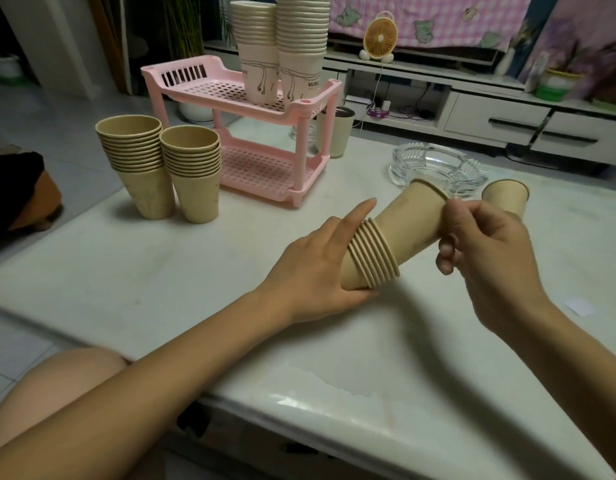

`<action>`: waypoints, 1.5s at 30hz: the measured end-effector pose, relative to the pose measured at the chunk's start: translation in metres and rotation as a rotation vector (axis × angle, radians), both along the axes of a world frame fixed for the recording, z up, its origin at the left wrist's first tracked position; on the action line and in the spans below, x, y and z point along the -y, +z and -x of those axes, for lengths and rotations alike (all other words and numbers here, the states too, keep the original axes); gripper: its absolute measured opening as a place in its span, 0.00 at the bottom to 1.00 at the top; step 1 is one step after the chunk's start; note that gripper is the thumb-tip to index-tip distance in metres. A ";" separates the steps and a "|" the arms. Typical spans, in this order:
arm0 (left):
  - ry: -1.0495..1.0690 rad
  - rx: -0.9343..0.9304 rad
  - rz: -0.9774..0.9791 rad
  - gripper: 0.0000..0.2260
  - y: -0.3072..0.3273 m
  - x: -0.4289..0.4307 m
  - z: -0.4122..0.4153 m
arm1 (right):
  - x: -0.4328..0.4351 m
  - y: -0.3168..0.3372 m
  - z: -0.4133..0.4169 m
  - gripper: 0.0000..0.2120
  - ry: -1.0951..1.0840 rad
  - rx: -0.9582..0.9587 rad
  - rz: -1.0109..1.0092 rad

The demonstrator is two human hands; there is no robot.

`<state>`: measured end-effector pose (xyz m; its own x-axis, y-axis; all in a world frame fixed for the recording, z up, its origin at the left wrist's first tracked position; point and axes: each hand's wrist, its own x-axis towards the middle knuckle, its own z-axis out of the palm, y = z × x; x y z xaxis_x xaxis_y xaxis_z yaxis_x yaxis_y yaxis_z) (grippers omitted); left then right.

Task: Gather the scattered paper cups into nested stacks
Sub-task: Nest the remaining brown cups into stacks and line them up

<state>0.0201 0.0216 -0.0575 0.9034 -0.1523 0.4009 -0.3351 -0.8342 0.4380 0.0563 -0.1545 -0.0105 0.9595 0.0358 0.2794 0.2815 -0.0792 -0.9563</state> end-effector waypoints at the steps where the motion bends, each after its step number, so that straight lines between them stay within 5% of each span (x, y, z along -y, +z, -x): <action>1: -0.002 0.024 -0.020 0.45 -0.001 0.001 0.002 | -0.001 0.000 0.004 0.11 0.006 -0.017 -0.037; 10: -0.010 -0.045 -0.051 0.39 0.001 0.003 -0.003 | -0.011 -0.021 0.021 0.17 0.248 -0.147 0.260; 13: 0.006 -0.111 -0.142 0.40 -0.001 0.006 -0.013 | 0.020 -0.014 -0.021 0.13 0.047 -0.071 0.259; 16: 0.002 -0.101 -0.228 0.39 -0.005 0.012 -0.021 | 0.059 -0.025 -0.072 0.11 -0.250 -0.001 0.461; 24: -0.007 -0.148 -0.111 0.38 -0.004 0.006 -0.029 | 0.084 -0.027 -0.154 0.33 -0.662 -0.192 0.710; 32: -0.040 -0.074 -0.131 0.38 -0.006 0.008 -0.022 | 0.084 -0.023 -0.200 0.40 -0.552 -0.488 0.887; 39: -0.052 -0.127 -0.033 0.39 -0.005 -0.001 -0.022 | 0.074 -0.004 -0.133 0.44 -0.192 -0.449 0.880; 42: -0.050 -0.114 0.015 0.39 -0.004 -0.005 -0.019 | 0.055 0.003 -0.081 0.36 0.100 -0.475 0.840; 45: -0.077 -0.079 0.004 0.40 -0.005 -0.006 -0.011 | 0.040 0.004 -0.048 0.28 0.164 -0.380 0.650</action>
